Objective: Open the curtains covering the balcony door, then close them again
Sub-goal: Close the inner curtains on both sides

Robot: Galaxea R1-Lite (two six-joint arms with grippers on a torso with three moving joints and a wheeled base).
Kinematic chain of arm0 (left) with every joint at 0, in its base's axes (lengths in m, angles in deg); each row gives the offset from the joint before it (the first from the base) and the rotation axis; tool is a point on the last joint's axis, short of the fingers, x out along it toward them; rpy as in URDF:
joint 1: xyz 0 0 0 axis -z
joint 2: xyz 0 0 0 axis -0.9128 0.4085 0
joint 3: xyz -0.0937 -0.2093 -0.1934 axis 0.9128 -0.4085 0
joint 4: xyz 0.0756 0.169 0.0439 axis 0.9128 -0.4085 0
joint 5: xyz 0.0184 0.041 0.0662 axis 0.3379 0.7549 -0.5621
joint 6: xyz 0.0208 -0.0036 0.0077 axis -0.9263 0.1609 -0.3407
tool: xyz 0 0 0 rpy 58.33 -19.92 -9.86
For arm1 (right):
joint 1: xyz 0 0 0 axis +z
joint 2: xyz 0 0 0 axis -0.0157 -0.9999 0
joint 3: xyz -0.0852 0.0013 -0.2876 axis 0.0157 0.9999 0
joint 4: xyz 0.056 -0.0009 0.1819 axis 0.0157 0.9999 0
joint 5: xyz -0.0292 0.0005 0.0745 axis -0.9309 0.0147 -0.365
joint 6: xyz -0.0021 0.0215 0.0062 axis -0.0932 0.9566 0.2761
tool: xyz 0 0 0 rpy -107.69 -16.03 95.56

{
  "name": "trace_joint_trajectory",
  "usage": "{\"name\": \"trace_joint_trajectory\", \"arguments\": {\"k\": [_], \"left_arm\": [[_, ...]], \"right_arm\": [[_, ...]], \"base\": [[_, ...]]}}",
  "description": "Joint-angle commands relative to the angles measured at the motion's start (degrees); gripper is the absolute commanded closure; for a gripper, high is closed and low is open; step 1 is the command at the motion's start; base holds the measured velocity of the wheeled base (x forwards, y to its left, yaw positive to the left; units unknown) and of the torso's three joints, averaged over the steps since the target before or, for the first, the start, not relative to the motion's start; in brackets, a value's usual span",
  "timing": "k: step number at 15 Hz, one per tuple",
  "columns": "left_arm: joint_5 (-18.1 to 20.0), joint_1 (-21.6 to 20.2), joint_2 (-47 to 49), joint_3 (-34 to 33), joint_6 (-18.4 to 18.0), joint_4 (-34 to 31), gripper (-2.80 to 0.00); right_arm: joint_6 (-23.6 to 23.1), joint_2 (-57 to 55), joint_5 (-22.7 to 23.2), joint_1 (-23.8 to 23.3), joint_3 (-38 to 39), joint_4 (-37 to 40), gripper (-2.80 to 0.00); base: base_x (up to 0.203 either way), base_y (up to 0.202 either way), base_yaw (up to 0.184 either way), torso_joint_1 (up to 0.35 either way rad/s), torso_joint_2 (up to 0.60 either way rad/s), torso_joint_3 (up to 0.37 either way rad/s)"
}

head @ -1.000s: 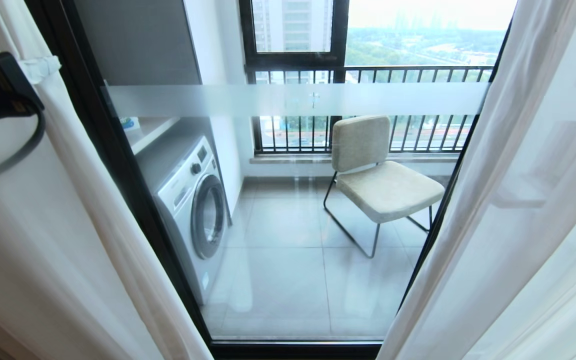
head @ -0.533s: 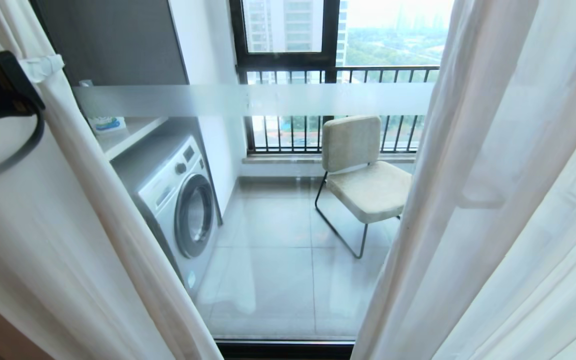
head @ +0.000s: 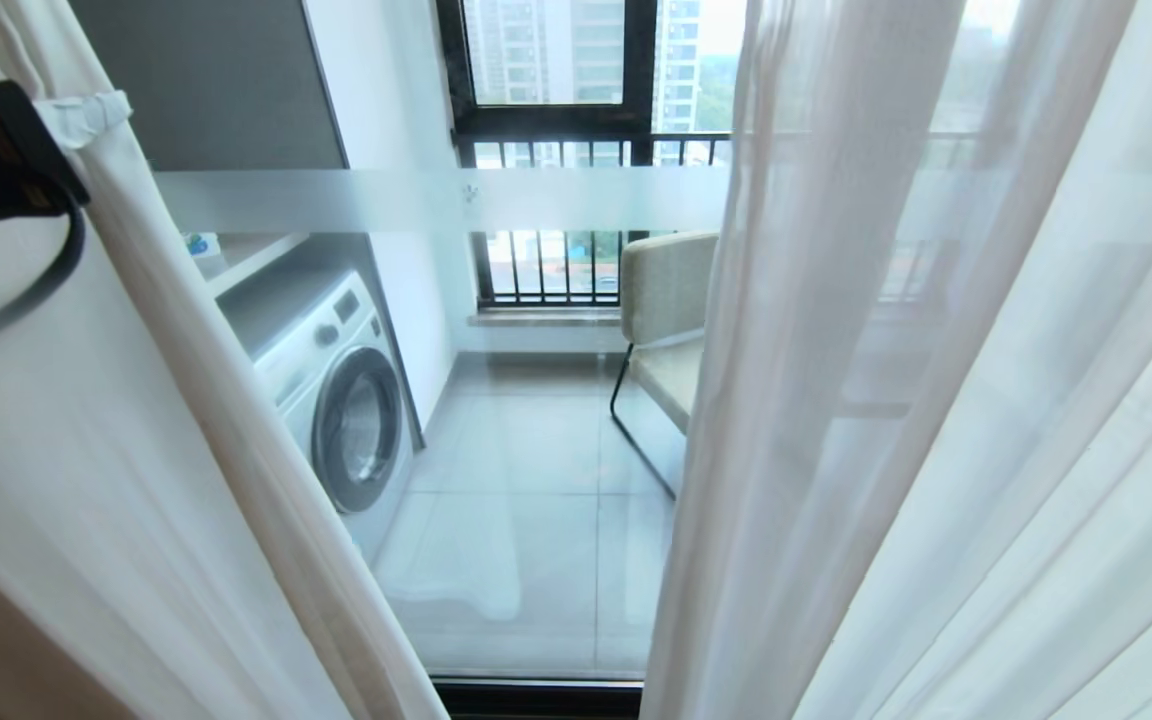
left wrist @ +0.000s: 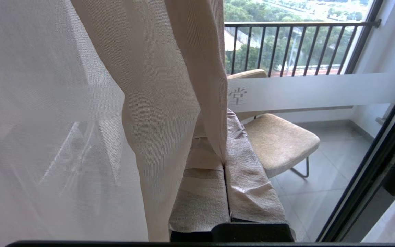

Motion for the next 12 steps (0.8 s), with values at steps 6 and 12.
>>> {"name": "trace_joint_trajectory", "arguments": {"k": [6,12], "left_arm": [[0.0,2.6,0.5,1.0,0.03,0.13,0.0],[-0.13,3.62,0.36,0.91,0.03,0.13,0.0]], "right_arm": [[-0.03,0.02,0.02,0.01,0.0,0.0,0.0],[-0.03,0.02,0.02,0.01,0.0,0.0,0.0]], "base": [[0.0,-0.192,0.002,0.002,0.0,0.003],[0.0,-0.192,0.003,0.001,0.0,0.003]]}}
